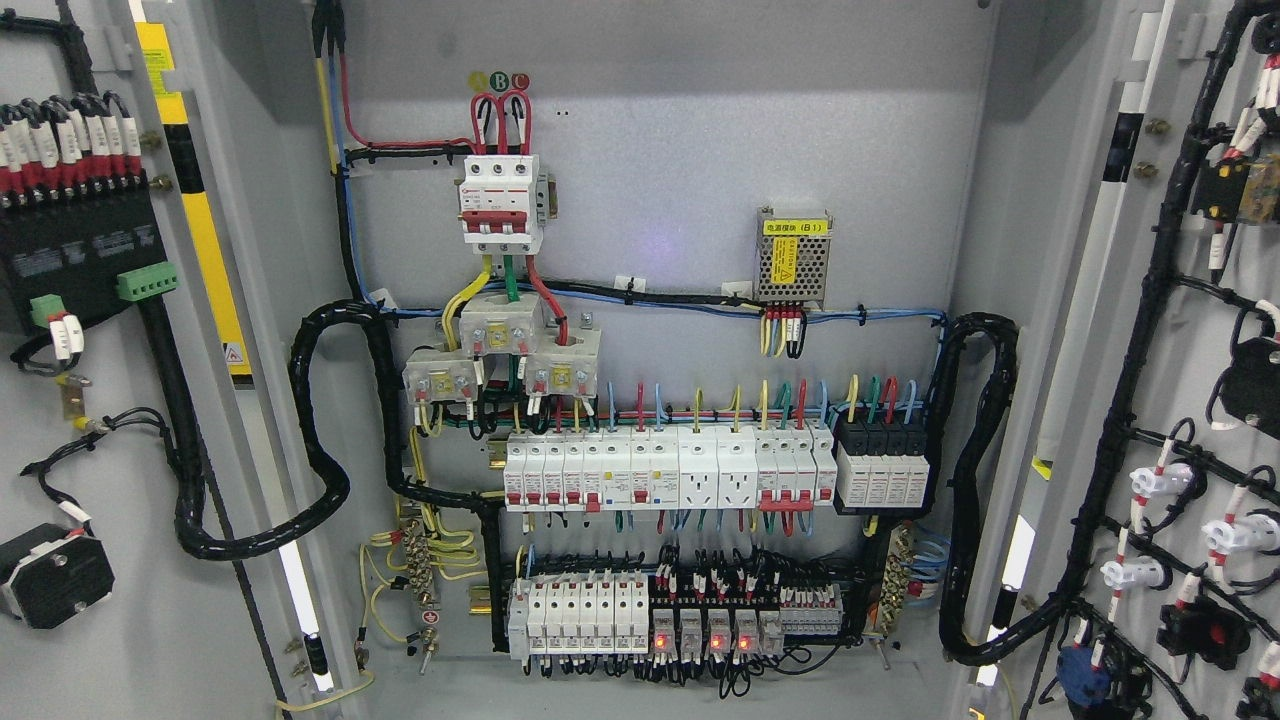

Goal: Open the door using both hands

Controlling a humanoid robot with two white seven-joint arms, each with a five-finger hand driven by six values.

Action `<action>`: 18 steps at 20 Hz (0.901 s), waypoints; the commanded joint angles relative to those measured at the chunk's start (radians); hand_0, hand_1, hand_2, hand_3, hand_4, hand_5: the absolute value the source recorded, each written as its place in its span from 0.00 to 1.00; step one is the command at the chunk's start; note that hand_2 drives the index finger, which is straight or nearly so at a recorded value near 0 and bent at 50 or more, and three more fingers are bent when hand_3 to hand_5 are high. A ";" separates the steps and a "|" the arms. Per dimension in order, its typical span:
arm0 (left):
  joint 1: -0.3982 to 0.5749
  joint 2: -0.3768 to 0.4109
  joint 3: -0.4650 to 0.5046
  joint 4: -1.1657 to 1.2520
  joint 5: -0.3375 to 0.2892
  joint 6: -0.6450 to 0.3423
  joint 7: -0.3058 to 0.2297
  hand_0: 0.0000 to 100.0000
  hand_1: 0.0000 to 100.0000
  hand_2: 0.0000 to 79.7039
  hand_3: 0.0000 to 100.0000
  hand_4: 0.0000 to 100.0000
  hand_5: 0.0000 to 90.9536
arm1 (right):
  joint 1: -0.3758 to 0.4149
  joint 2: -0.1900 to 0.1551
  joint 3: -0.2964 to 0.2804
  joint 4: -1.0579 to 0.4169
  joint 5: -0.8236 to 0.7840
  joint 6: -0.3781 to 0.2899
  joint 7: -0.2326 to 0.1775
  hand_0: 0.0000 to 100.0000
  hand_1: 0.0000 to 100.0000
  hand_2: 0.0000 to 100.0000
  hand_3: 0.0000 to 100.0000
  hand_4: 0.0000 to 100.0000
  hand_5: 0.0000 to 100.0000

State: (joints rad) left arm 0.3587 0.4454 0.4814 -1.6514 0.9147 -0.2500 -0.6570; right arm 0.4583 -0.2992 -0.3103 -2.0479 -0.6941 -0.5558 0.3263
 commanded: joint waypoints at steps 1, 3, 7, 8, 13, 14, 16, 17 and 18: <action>-0.067 0.070 0.025 0.146 0.016 0.025 -0.026 0.12 0.56 0.00 0.00 0.00 0.00 | 0.011 -0.001 -0.033 0.008 -0.008 -0.001 0.000 0.00 0.50 0.04 0.00 0.00 0.00; -0.078 0.085 0.025 0.160 0.016 0.025 -0.026 0.12 0.56 0.00 0.00 0.00 0.00 | 0.016 0.000 -0.042 0.008 -0.012 -0.001 0.000 0.00 0.50 0.04 0.00 0.00 0.00; -0.107 0.096 0.025 0.189 0.016 0.026 -0.026 0.12 0.56 0.00 0.00 0.00 0.00 | 0.016 0.002 -0.052 0.009 -0.030 -0.001 -0.001 0.00 0.50 0.04 0.00 0.00 0.00; -0.112 0.099 0.025 0.194 0.016 0.034 -0.026 0.12 0.56 0.00 0.00 0.00 0.00 | 0.017 0.002 -0.056 0.011 -0.030 -0.001 -0.001 0.00 0.50 0.04 0.00 0.00 0.00; -0.119 0.101 0.025 0.205 0.015 0.048 -0.026 0.12 0.56 0.00 0.00 0.00 0.00 | 0.017 0.002 -0.067 0.015 -0.031 -0.001 -0.001 0.00 0.50 0.04 0.00 0.00 0.00; -0.124 0.102 0.026 0.208 0.015 0.049 -0.026 0.12 0.56 0.00 0.00 0.00 0.00 | 0.017 0.000 -0.067 0.015 -0.031 -0.001 -0.001 0.00 0.50 0.04 0.00 0.00 0.00; -0.130 0.101 0.026 0.211 0.015 0.049 -0.026 0.12 0.56 0.00 0.00 0.00 0.00 | 0.016 -0.001 -0.067 0.017 -0.031 -0.001 -0.001 0.00 0.50 0.04 0.00 0.00 0.00; -0.132 0.102 0.026 0.211 0.015 0.049 -0.026 0.12 0.56 0.00 0.00 0.00 0.00 | 0.016 -0.001 -0.067 0.023 -0.031 -0.001 -0.001 0.00 0.50 0.04 0.00 0.00 0.00; -0.132 0.101 0.026 0.211 0.015 0.049 -0.026 0.12 0.56 0.00 0.00 0.00 0.00 | 0.016 -0.003 -0.067 0.026 -0.031 -0.001 -0.001 0.00 0.50 0.04 0.00 0.00 0.00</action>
State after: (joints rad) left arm 0.2424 0.5245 0.5018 -1.4928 0.9292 -0.2018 -0.6852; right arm 0.4740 -0.2990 -0.3584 -2.0361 -0.7231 -0.5568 0.3301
